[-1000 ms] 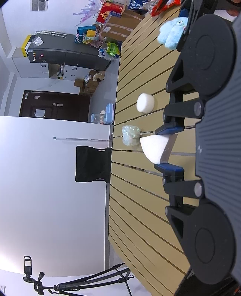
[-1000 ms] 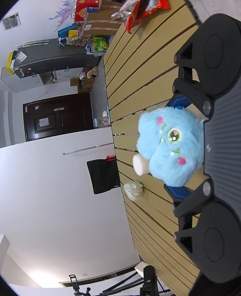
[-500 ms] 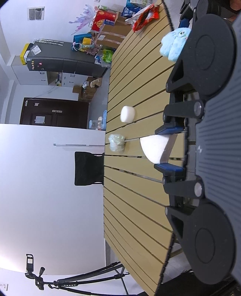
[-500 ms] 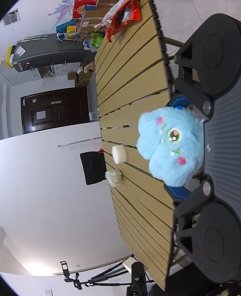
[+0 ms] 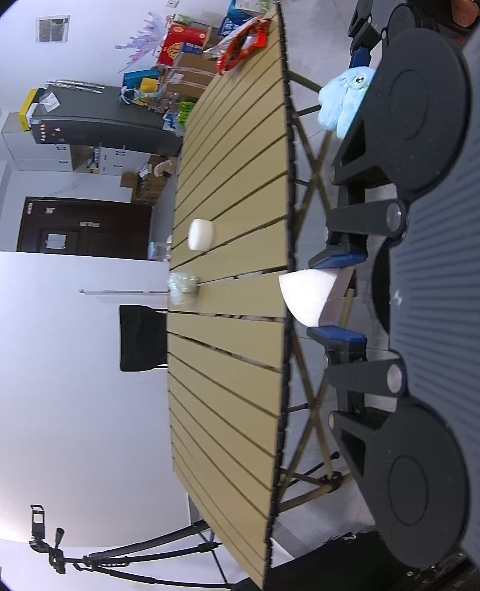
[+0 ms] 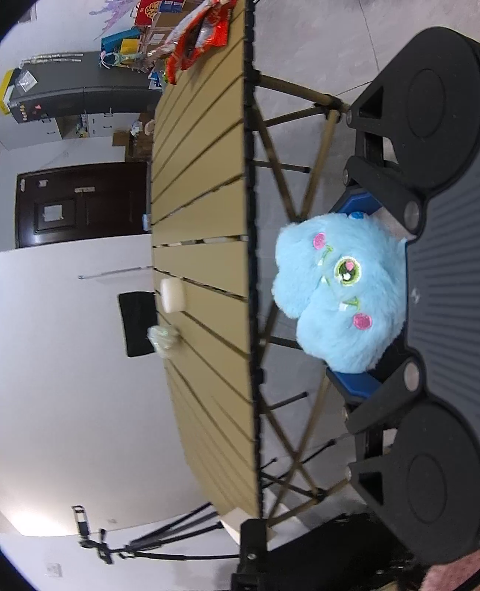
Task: Collect trash
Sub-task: 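Carry the white foam wedge and blue plush from the table over the black bin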
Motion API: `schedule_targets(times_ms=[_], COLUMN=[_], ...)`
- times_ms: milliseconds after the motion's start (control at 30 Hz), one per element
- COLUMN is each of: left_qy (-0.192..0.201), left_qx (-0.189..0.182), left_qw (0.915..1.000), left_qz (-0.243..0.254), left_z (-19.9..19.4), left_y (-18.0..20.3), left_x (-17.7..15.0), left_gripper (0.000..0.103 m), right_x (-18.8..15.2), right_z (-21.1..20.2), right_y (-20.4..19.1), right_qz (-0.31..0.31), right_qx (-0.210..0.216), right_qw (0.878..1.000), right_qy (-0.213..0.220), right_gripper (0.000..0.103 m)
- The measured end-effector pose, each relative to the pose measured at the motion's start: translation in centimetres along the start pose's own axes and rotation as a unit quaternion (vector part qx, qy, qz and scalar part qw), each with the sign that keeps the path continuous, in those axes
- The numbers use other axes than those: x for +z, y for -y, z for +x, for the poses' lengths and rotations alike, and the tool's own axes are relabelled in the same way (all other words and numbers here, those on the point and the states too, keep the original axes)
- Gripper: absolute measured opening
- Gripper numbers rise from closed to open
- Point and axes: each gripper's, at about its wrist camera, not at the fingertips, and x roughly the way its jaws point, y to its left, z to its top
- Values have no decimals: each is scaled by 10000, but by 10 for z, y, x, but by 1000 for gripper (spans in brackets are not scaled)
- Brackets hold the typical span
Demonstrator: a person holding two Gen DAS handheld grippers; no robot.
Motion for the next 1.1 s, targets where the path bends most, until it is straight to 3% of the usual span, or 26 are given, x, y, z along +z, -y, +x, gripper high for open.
schedule_targets(times_ms=[567,1100], left_qy=[-689,-1464], left_qx=[10,41], left_qw=[9975,9890], left_qz=[145,221], left_z=[10,52], left_y=[4,4], left_x=[-67,-117], left_gripper=[33,33], right_x=[-65,-96], right_z=[8,44], right_y=[-6,11], right_qz=[-306,-175], right_qx=[-22,-193], right_qw=[9950,9849], right_qy=[-954,-1709], right_gripper=[80,80])
